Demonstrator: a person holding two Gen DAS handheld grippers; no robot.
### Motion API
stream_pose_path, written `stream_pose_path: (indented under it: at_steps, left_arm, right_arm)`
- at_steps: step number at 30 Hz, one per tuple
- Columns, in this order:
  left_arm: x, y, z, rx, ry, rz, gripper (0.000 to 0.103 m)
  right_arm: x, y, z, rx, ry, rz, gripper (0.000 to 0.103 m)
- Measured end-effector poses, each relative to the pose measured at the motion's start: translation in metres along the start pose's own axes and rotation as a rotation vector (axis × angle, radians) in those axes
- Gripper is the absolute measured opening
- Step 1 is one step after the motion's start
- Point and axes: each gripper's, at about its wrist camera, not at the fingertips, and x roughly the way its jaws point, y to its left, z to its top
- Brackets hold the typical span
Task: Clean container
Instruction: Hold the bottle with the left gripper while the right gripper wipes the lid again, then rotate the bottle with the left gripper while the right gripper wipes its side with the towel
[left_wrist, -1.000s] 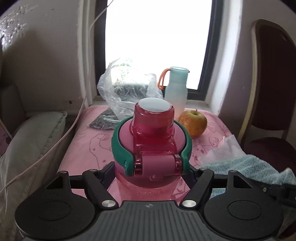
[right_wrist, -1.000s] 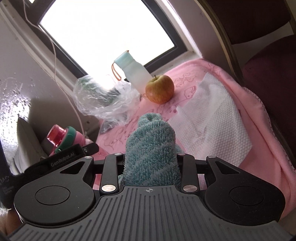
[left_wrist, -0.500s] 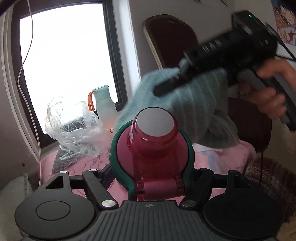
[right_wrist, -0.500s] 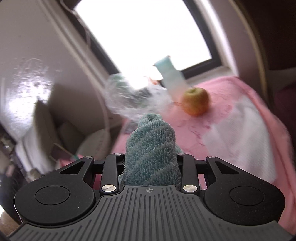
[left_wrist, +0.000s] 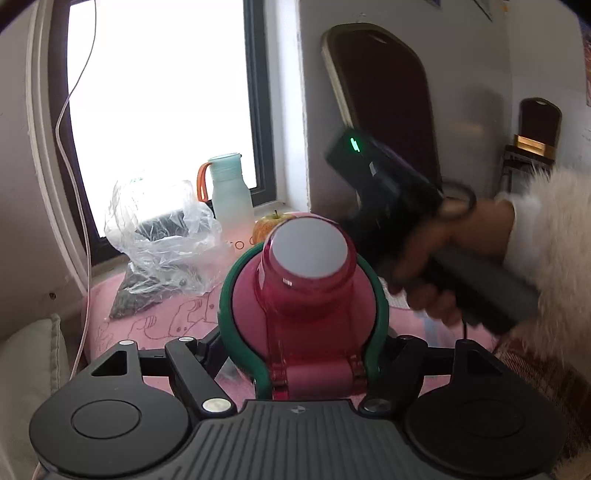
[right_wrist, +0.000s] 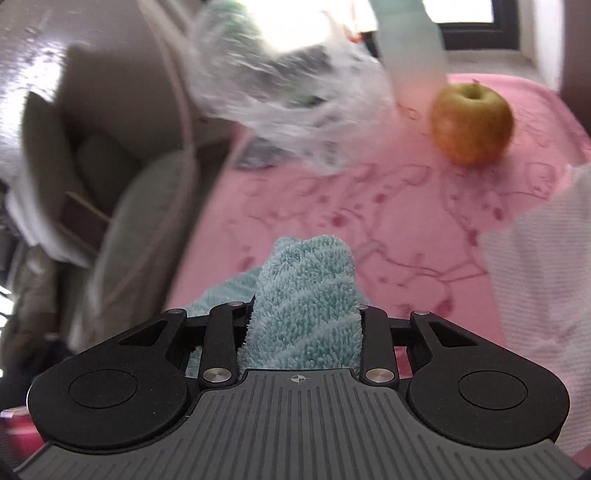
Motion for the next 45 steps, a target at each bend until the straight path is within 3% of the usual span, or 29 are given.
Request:
stream_pose_path:
  at_steps: [1,4,7,10,12,14,19,23,28,31,35,37,39,45]
  left_arm:
    - [0.001,0.002,0.001,-0.015,0.004,0.002,0.072]
    - [0.003,0.007,0.003,-0.058,0.020,0.006,0.072]
    - [0.005,0.008,0.008,-0.087,0.036,0.010,0.072]
    - [0.010,0.006,0.011,-0.097,0.048,0.019,0.072]
    - [0.013,0.006,0.014,-0.112,0.059,0.031,0.072]
    - [0.015,0.008,0.016,-0.141,0.071,0.046,0.072]
    - [0.019,0.016,0.018,-0.190,0.091,0.066,0.071]
    - [0.022,0.014,0.021,-0.158,0.098,0.059,0.071]
    - [0.030,0.011,0.024,-0.157,0.091,0.082,0.072]
    - [0.030,0.005,0.026,-0.174,0.075,0.120,0.085]
    - [0.030,-0.002,0.029,-0.318,0.109,0.284,0.097]
    - [0.029,-0.006,0.029,-0.429,0.124,0.355,0.097]
    - [0.031,-0.014,0.031,-0.477,0.127,0.407,0.096]
    - [0.045,-0.033,0.048,-0.469,0.116,0.508,0.096]
  right_arm:
    - [0.006,-0.010,-0.004,0.021,0.015,-0.044,0.032]
    - [-0.004,-0.027,-0.014,0.059,-0.020,-0.033,0.031]
    - [-0.040,-0.023,-0.017,0.047,-0.128,-0.014,0.031]
    - [-0.079,-0.017,-0.014,0.083,-0.267,0.217,0.031]
    - [-0.092,-0.015,-0.010,0.113,-0.310,0.387,0.031]
    - [-0.087,-0.011,-0.010,0.119,-0.294,0.442,0.032]
    - [-0.040,-0.021,-0.020,0.216,-0.148,0.201,0.034]
    - [-0.026,-0.030,-0.042,0.216,-0.132,0.072,0.031]
    - [-0.061,-0.050,-0.055,0.272,-0.259,0.025,0.031]
    - [-0.081,-0.059,-0.065,0.287,-0.306,0.005,0.031]
    - [-0.101,-0.071,-0.081,0.312,-0.352,-0.010,0.031]
    - [-0.106,-0.076,-0.090,0.333,-0.358,0.000,0.031]
    - [-0.108,-0.078,-0.096,0.351,-0.364,0.012,0.031]
    - [-0.112,-0.082,-0.099,0.360,-0.378,0.045,0.032]
